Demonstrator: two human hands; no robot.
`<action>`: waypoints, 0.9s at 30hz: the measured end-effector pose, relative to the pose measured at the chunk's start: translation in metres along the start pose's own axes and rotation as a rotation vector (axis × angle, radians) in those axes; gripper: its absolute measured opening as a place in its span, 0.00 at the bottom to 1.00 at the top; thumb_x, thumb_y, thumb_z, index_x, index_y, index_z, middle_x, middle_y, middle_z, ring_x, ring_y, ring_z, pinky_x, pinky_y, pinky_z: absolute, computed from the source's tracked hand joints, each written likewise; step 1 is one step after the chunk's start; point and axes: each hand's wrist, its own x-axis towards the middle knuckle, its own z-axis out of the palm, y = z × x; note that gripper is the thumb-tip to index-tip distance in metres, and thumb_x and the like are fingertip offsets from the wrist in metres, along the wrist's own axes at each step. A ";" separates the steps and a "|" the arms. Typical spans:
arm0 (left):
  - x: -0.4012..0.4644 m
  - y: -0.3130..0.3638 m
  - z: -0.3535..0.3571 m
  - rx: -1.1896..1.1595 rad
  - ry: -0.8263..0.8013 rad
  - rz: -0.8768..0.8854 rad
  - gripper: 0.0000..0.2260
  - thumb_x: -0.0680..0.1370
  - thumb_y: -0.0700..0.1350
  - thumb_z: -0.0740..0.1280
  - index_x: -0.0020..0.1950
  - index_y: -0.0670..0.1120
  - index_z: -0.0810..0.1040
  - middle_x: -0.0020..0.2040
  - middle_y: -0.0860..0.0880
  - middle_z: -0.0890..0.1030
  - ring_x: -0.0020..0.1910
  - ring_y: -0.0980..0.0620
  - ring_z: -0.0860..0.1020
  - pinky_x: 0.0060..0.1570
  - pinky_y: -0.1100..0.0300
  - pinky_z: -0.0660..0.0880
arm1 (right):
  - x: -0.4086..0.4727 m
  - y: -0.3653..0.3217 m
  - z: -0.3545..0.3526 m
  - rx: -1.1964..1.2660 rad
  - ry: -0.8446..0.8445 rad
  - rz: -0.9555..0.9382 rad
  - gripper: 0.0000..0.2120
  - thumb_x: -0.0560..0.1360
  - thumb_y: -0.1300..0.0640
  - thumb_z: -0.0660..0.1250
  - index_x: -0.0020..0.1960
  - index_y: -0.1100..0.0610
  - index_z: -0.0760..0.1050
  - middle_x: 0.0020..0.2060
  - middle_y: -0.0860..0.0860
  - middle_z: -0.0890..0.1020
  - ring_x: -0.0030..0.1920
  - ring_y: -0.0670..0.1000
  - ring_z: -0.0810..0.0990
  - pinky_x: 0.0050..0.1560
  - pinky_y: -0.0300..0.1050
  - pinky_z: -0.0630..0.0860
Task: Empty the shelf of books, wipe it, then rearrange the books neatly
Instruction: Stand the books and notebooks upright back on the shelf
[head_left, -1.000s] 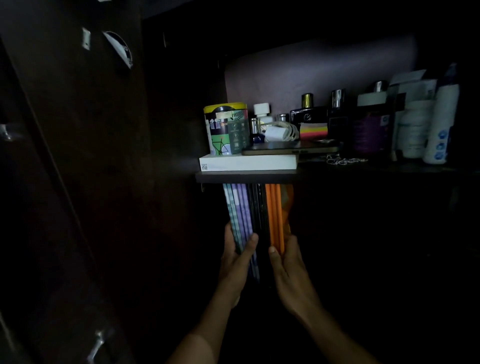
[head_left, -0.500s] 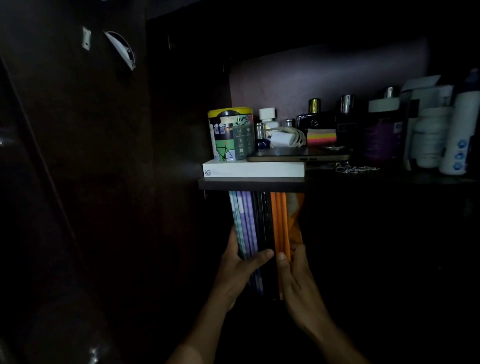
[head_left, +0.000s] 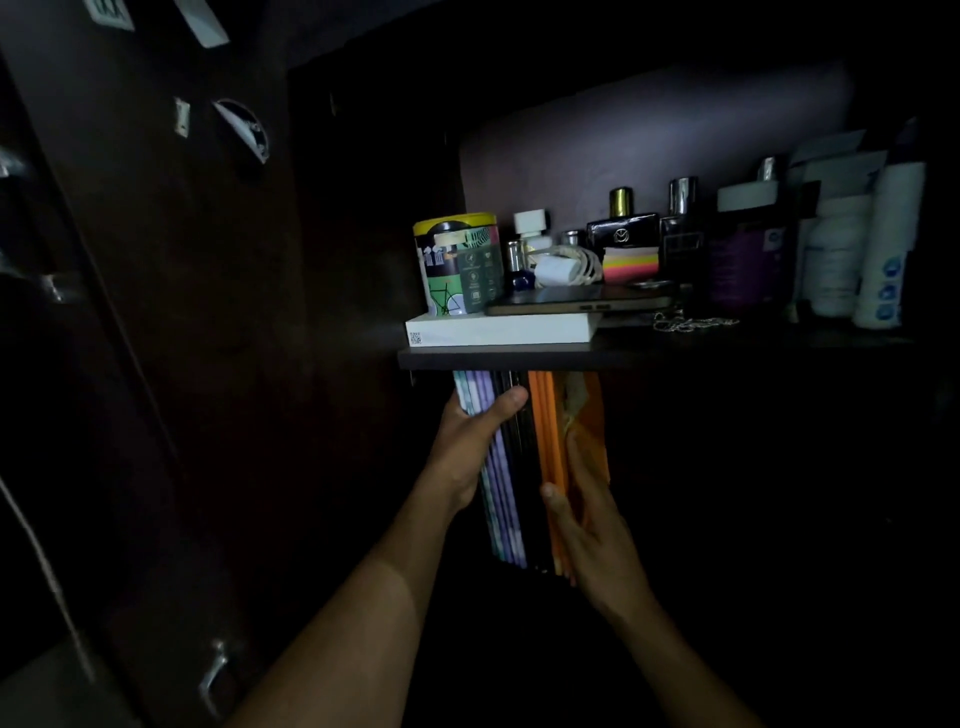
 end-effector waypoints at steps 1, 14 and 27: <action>0.000 0.001 0.000 0.010 0.009 0.000 0.33 0.63 0.57 0.79 0.65 0.46 0.79 0.58 0.45 0.85 0.59 0.44 0.83 0.64 0.44 0.76 | -0.001 0.000 0.002 -0.012 -0.008 0.000 0.31 0.79 0.33 0.57 0.79 0.34 0.50 0.80 0.37 0.53 0.79 0.37 0.50 0.77 0.42 0.52; 0.011 -0.011 -0.011 -0.046 -0.090 -0.101 0.21 0.69 0.46 0.78 0.61 0.49 0.78 0.54 0.51 0.86 0.59 0.48 0.81 0.63 0.53 0.76 | 0.000 -0.002 0.017 -0.136 -0.014 0.117 0.27 0.79 0.33 0.43 0.76 0.28 0.38 0.79 0.35 0.42 0.79 0.40 0.40 0.76 0.42 0.42; 0.004 -0.006 -0.007 0.145 -0.156 0.030 0.29 0.65 0.49 0.77 0.65 0.53 0.75 0.56 0.60 0.83 0.57 0.62 0.81 0.61 0.63 0.76 | 0.003 -0.008 0.000 -0.140 0.015 0.100 0.26 0.81 0.38 0.49 0.75 0.31 0.42 0.79 0.37 0.49 0.79 0.39 0.46 0.76 0.38 0.48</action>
